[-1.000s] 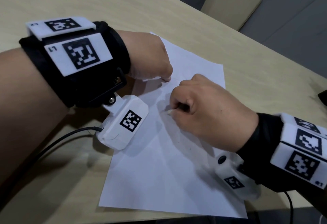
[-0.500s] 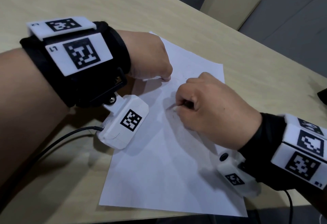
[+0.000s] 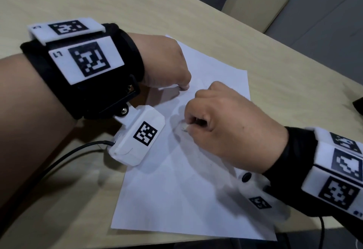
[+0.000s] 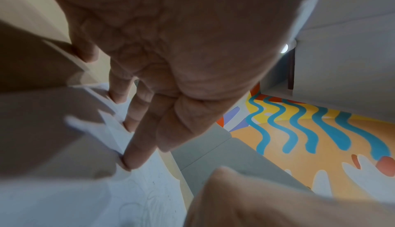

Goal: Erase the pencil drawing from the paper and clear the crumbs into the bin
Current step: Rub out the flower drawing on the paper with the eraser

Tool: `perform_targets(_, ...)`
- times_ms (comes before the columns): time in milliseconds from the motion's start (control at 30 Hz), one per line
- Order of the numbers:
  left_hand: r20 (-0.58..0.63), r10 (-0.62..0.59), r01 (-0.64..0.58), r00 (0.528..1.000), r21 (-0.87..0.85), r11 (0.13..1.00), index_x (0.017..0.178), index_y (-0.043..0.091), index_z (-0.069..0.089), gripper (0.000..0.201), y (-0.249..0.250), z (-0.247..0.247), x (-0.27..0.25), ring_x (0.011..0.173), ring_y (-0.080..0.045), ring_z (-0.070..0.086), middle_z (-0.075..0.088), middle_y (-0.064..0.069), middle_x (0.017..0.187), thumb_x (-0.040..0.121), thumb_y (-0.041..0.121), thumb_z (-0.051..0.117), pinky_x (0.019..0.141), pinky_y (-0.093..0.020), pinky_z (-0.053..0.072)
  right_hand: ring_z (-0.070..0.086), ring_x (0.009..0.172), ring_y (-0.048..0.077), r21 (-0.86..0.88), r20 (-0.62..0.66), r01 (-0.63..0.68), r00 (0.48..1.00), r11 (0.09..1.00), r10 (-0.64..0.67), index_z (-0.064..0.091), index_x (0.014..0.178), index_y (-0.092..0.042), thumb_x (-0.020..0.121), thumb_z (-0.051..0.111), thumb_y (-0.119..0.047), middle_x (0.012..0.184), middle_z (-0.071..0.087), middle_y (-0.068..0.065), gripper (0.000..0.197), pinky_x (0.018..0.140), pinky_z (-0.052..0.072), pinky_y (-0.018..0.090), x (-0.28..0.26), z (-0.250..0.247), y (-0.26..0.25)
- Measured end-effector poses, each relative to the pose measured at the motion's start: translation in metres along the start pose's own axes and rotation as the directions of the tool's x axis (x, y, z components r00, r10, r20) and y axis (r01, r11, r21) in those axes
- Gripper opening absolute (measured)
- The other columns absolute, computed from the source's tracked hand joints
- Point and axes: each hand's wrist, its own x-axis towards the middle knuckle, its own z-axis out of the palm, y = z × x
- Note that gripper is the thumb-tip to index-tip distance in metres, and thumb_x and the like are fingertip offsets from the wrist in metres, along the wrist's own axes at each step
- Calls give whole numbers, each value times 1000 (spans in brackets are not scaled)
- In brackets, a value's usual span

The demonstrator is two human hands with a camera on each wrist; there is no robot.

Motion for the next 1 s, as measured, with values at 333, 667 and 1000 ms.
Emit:
perform_targets(333, 10, 1, -1, 1000, 15, 1000, 91, 10, 74, 30, 2, 0, 0, 120, -24, 57, 62, -2, 133, 92, 37, 62, 105, -44, 44, 49, 77, 27, 33, 18, 79, 997, 996, -80, 61, 72, -16, 78, 50, -22, 69, 55, -5, 14, 66, 47, 45, 0, 6, -9)
perform_targets(667, 5, 19, -19, 1000, 16, 1000, 69, 11, 65, 32, -1, 0, 2, 119, -24, 59, 65, -3, 129, 89, 37, 64, 103, -46, 45, 49, 85, 26, 19, 15, -24, 1000, 1000, 24, 63, 78, -19, 83, 52, -27, 74, 57, -7, 15, 70, 48, 44, 4, 3, 7)
perform_targets(1000, 17, 5, -5, 1000, 2, 1000, 77, 13, 71, 28, -4, 2, 4, 118, -24, 61, 66, -2, 127, 85, 39, 65, 102, -49, 47, 49, 89, 25, 42, 9, -71, 997, 997, 71, 64, 79, -20, 87, 59, -25, 77, 58, -9, 10, 75, 47, 44, 4, -3, 17)
